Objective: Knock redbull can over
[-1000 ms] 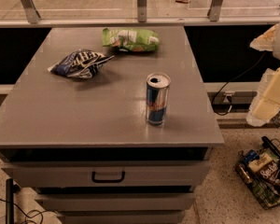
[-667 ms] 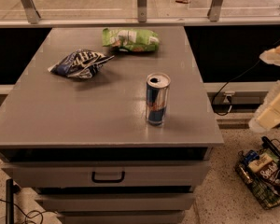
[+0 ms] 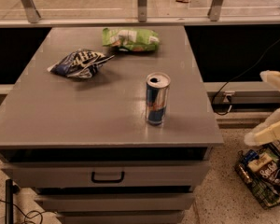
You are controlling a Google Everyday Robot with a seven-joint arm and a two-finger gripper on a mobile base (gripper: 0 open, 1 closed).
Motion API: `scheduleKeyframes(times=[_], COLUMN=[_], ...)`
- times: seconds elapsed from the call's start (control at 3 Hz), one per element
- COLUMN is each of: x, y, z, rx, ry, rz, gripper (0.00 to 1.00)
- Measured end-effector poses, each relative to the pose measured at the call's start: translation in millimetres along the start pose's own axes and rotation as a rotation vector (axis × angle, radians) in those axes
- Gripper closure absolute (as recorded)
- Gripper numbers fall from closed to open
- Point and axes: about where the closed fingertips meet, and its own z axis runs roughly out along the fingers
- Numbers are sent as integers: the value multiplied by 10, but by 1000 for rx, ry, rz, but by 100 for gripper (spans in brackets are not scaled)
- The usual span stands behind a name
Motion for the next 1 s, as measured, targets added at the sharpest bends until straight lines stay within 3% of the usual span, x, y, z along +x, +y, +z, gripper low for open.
scheduleKeyframes(times=[0.33, 0.67, 1.0], x=[-166, -410, -410], y=[183, 202, 202], z=[27, -32, -32], rx=[-40, -50, -50], ry=[-210, -302, -302], rz=[61, 94, 94], gripper=[0, 0, 0])
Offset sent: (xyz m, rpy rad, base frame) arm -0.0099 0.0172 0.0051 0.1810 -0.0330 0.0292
